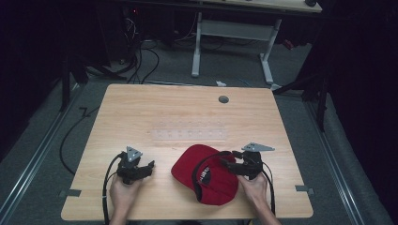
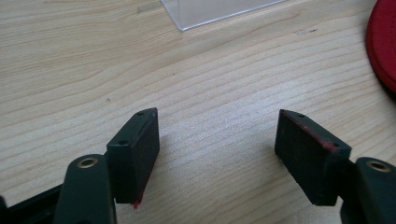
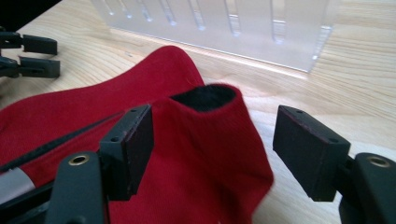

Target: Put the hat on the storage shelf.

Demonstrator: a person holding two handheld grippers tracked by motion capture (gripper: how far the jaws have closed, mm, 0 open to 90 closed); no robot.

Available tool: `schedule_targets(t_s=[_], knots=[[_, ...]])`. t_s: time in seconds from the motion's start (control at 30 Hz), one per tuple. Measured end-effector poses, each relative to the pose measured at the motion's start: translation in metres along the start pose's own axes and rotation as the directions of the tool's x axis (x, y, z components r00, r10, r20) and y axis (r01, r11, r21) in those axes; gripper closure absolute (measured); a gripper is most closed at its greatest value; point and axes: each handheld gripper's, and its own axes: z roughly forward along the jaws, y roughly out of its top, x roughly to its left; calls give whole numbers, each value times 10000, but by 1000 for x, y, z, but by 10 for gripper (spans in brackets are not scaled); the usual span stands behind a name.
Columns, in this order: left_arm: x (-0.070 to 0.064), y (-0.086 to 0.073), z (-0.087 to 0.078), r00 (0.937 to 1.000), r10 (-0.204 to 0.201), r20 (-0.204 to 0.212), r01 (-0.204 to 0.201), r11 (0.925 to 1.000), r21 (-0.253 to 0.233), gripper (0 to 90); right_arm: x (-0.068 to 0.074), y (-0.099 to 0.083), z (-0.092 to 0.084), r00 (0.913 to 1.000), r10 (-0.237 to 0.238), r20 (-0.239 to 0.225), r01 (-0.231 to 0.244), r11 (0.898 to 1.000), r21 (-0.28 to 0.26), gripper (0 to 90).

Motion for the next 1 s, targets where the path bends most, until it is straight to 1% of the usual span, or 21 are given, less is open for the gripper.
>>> schedule_targets(t_s=[0.1, 0.13, 0.23, 0.27, 0.3, 0.37, 0.4, 0.43, 0.5, 0.57, 0.6, 0.63, 0.67, 0.73, 0.77, 0.8, 0.83, 0.87, 0.9, 0.93, 1.0], knots=[[0, 0, 0, 10000, -4, 0, 4, 10000, -2, 311, 0, 2, 3, 9999, 55, -115, -55, 10000, 21, 302], [0, 0, 0, 10000, -1, 0, 1, 10000, 0, 311, 0, 3, 7, 9998, 86, -162, -83, 9998, 152, 302], [0, 0, 0, 10000, -3, 0, 3, 10000, -2, 311, 0, 5, 11, 9998, 149, -163, -144, 9995, 266, 316], [0, 0, 0, 10000, 1, 2, -1, 10000, 1, 311, 1, 5, 13, 9998, 111, -162, -106, 9995, 298, 324], [0, 0, 0, 10000, -2, 0, 2, 10000, 0, 311, 2, 6, 18, 9996, 6, -277, 5, 9992, 404, 340], [0, 0, 0, 10000, 0, 1, 0, 10000, 1, 311, 3, 7, 20, 9995, -60, -305, 74, 9988, 477, 345], [0, 0, 0, 10000, -1, 0, 1, 10000, 0, 311, 5, 7, 24, 9995, -228, -217, 241, 9979, 597, 352], [0, 0, 0, 10000, -2, 0, 2, 10000, 0, 311, 5, 7, 25, 9994, -286, -194, 298, 9973, 664, 355], [0, 0, 0, 10000, -2, 2, 2, 10000, -1, 311, 5, 8, 27, 9994, -295, -185, 307, 9969, 719, 359], [0, 0, 0, 10000, -3, 0, 3, 10000, -3, 311, 5, 7, 30, 9991, -401, -169, 413, 9958, 811, 379], [0, 0, 0, 10000, -2, 2, 2, 10000, 1, 310, 5, 6, 32, 9988, -454, -199, 470, 9947, 918, 411], [0, 0, 0, 10000, 13, -1, -13, 10000, -2, 310, 5, 6, 32, 9988, -454, -199, 470, 9947, 918, 411], [0, 0, 0, 10000, 15, 0, -15, 10000, -2, 310, 4, 6, 34, 9987, -456, -230, 476, 9942, 969, 436], [0, 0, 0, 10000, 15, 1, -15, 10000, 0, 310, 1, 5, 37, 9982, -457, -391, 496, 9931, 1062, 486], [0, 0, 0, 10000, 13, 4, -13, 10000, 0, 310, 1, 5, 37, 9982, -457, -391, 496, 9931, 1062, 486], [0, 0, 0, 10000, 12, 1, -12, 10000, 1, 310, 0, 4, 38, 9978, -414, -515, 468, 9931, 1075, 508], [0, 0, 0, 10000, 4, -3, -4, 10000, -5, 310, -2, 4, 39, 9956, -405, -844, 495, 9930, 1073, 565], [0, 0, 0, 10000, 2, -2, -2, 10000, -4, 310, -2, 4, 39, 9956, -405, -844, 495, 9930, 1073, 565], [0, 0, 0, 10000, 5, -1, -5, 10000, -3, 310, -4, 4, 39, 9929, -391, -1121, 511, 9930, 1065, 640], [0, 0, 0, 10000, -1, -2, 1, 10000, -7, 310, -4, 4, 39, 9929, -391, -1121, 511, 9930, 1065, 640], [0, 0, 0, 10000, 7, 2, -7, 10000, 0, 310, -6, 4, 39, 9903, -321, -1351, 471, 9928, 1097, 693]])
